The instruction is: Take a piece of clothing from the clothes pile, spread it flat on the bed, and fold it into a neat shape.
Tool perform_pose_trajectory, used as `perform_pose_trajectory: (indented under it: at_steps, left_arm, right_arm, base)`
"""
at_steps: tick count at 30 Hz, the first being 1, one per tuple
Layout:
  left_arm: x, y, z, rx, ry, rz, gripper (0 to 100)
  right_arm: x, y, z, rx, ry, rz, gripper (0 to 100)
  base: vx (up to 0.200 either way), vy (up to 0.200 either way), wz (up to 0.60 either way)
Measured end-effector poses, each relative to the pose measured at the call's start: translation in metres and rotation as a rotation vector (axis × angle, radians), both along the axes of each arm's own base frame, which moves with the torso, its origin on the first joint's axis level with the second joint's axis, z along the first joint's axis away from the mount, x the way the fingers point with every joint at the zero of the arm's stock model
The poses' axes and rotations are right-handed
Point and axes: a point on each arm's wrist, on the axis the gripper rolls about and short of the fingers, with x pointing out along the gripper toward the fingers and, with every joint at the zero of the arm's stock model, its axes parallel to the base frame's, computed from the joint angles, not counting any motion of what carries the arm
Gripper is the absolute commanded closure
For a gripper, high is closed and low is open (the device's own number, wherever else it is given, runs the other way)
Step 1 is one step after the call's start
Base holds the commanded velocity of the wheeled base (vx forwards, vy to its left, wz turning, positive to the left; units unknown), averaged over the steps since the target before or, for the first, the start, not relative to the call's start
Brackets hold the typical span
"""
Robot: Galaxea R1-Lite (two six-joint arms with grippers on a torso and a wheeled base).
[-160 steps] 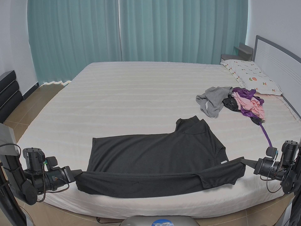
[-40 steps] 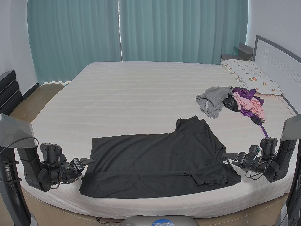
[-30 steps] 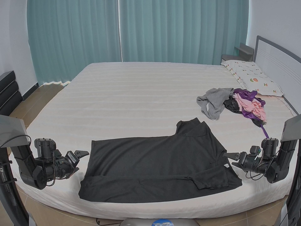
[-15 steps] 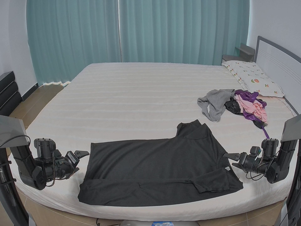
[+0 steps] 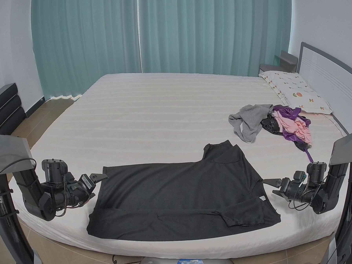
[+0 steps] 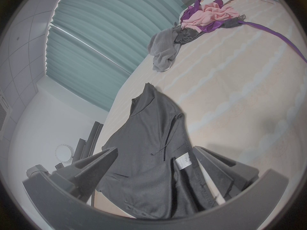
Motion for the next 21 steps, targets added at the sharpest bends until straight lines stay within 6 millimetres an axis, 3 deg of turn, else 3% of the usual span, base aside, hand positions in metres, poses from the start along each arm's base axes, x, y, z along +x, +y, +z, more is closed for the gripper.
perform_pose_trajectory:
  at_steps: [7, 13, 21]
  left_arm:
    - [0.021, -0.004, 0.011, 0.004, -0.065, -0.011, 0]
    - [0.051, -0.005, 0.017, 0.019, -0.082, -0.018, 0]
    - [0.092, 0.001, 0.002, 0.110, -0.099, -0.057, 0]
  right_arm:
    - [0.001, 0.000, 0.000, 0.027, 0.014, -0.017, 0]
    - [0.002, -0.001, 0.000, 0.042, 0.021, -0.028, 0]
    - [0.004, -0.001, -0.002, 0.050, 0.028, -0.032, 0]
  base:
    - [0.000, 0.000, 0.00]
    - [0.000, 0.000, 0.00]
    - [0.000, 0.000, 0.00]
